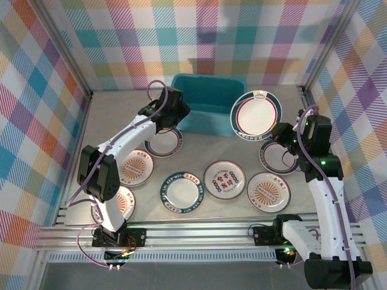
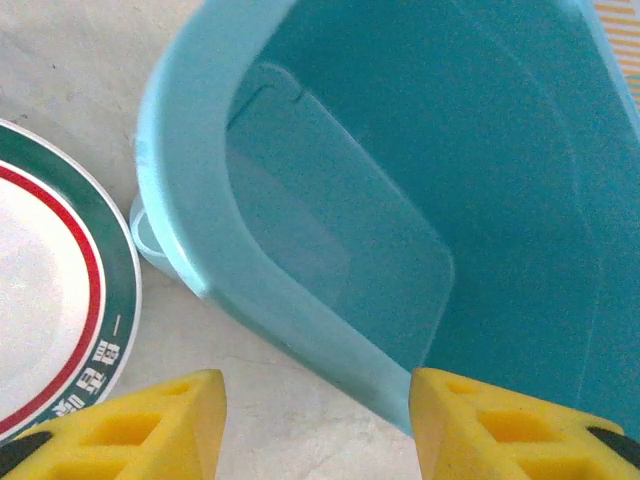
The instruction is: Place the plates into the plastic bin on the countertop
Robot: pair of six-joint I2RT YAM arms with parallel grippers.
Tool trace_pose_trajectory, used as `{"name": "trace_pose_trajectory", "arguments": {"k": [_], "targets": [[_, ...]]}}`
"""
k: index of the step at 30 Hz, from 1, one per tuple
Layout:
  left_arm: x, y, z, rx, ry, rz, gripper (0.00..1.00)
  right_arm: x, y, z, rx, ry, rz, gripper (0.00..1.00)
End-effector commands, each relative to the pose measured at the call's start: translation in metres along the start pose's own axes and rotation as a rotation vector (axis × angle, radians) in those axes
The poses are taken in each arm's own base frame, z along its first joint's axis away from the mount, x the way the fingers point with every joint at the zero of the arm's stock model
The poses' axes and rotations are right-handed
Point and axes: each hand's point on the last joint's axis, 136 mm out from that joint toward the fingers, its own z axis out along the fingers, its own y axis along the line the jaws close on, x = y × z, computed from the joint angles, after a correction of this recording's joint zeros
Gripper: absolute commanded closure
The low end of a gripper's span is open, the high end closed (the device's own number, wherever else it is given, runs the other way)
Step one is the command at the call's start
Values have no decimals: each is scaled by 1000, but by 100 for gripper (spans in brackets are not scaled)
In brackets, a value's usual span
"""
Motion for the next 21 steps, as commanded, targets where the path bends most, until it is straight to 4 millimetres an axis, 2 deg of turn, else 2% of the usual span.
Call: {"name": "trace_pose_trajectory", "arguments": {"k": [1,3,7,9,14,21], "targets": [[6,0,-12,-6,-2,-17,49,-16,21,-12,-68,-49,-40,100],[8,-2,-14,-11,-2,2,47,-16,22,-11,-73,-44,-41,100],[-7,-2,-26,-57,-46,112,24,-14,24,-12,-85,-34,-43,100],[-18,-6,-33,-59,-67,172,18,-13,24,-13,-86,-31,-48,100],[-49,-6,-40,-154,-99,400,12,-8,22,-7,-88,-5,-44,100],[-73,8,-10,-265,-68,580,11,-10,23,-4,-86,-1,-35,100]]}}
